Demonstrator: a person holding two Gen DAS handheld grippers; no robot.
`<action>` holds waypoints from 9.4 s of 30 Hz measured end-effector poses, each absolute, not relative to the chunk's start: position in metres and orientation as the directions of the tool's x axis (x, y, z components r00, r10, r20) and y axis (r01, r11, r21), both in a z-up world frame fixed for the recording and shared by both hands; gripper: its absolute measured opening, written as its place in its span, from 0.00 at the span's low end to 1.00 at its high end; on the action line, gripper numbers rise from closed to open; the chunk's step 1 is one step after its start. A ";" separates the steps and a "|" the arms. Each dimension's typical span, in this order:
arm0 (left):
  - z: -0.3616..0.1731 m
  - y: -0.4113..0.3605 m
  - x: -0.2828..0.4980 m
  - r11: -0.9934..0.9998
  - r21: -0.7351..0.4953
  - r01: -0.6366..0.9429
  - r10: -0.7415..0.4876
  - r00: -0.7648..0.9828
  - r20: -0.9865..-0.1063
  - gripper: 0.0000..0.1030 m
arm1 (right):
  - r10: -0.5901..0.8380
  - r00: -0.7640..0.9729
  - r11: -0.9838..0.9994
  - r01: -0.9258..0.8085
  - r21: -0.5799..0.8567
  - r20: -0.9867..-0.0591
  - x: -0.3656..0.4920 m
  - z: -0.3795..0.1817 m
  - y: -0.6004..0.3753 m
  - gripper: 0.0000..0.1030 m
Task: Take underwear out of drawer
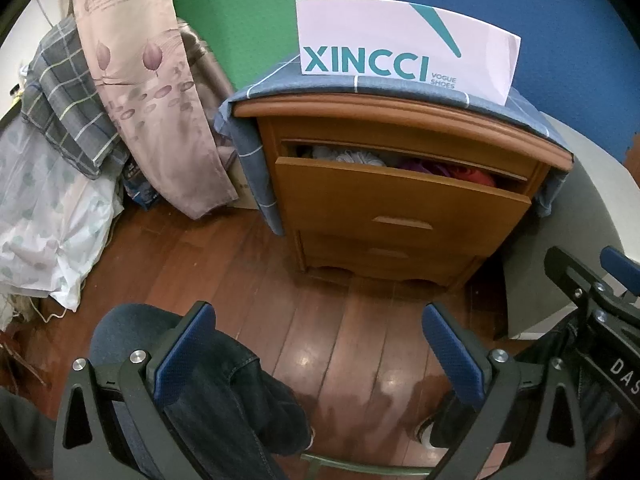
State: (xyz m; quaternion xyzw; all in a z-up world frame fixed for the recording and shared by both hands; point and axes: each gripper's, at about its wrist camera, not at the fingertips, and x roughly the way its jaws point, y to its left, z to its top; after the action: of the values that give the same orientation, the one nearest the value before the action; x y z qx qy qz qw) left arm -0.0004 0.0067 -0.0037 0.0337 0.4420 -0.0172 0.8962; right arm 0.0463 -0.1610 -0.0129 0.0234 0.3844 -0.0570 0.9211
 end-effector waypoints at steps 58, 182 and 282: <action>-0.050 0.034 0.119 0.847 -0.494 -0.196 -0.324 0.546 -0.772 1.00 | -0.069 0.703 0.980 0.182 0.085 -0.708 0.057 -0.026 -0.208 0.84; -0.154 0.082 0.168 0.936 -0.223 -0.273 -0.066 0.487 -0.871 1.00 | 0.105 0.344 0.955 -0.295 -0.001 -0.933 0.160 -0.073 -0.218 0.84; -0.176 -0.026 0.274 0.965 -0.145 0.219 -0.164 0.071 -0.984 0.85 | 0.280 0.465 0.954 -0.037 0.297 -0.840 0.213 -0.123 -0.248 0.33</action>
State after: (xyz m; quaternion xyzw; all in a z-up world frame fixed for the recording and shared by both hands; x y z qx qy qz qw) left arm 0.2738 -0.0258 -0.1764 0.0207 0.6690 -0.1310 0.7314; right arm 0.2128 -0.2477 -0.1232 0.1193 0.5089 0.0936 0.8474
